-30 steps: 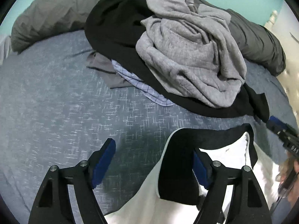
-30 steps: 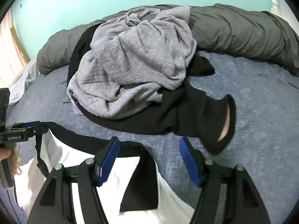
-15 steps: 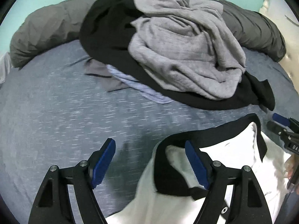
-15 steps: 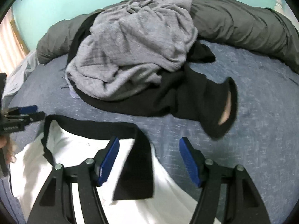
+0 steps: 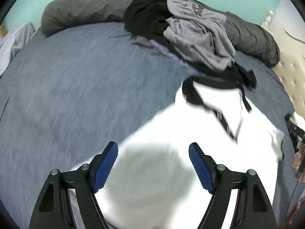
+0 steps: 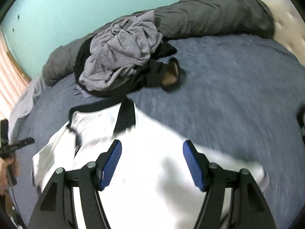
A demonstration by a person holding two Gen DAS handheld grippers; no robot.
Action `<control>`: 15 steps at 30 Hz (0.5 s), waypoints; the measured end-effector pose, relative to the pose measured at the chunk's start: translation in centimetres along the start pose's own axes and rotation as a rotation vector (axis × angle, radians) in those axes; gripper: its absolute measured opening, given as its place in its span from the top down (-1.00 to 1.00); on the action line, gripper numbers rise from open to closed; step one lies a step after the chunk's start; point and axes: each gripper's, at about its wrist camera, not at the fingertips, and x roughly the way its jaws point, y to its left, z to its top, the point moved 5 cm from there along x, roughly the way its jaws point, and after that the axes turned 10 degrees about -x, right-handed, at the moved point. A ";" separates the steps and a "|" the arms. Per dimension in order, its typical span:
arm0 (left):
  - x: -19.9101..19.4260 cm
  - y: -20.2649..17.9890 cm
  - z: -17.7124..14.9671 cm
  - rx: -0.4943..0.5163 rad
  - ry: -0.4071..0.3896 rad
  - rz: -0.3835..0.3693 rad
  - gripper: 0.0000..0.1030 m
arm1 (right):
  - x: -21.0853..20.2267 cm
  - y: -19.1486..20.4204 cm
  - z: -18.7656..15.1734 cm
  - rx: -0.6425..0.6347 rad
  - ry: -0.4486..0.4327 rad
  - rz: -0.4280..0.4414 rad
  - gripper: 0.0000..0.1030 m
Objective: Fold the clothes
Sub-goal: 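Lift the shirt by the collar with both tools and lay it flat on the bed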
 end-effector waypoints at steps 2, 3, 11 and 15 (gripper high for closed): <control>-1.8 1.0 -3.3 -0.022 0.010 -0.005 -0.55 | -2.3 0.1 -3.1 0.042 0.011 0.030 -0.31; -2.7 1.5 -4.9 -0.039 0.016 -0.009 -0.55 | -3.4 0.2 -4.7 0.063 0.019 0.043 -0.31; -8.1 2.8 -15.3 -0.075 0.058 -0.055 -0.55 | -9.4 4.3 -15.7 0.106 0.131 0.159 -0.31; -10.1 2.0 -19.0 -0.081 0.074 -0.099 -0.55 | -11.8 6.5 -19.9 0.101 0.194 0.224 -0.31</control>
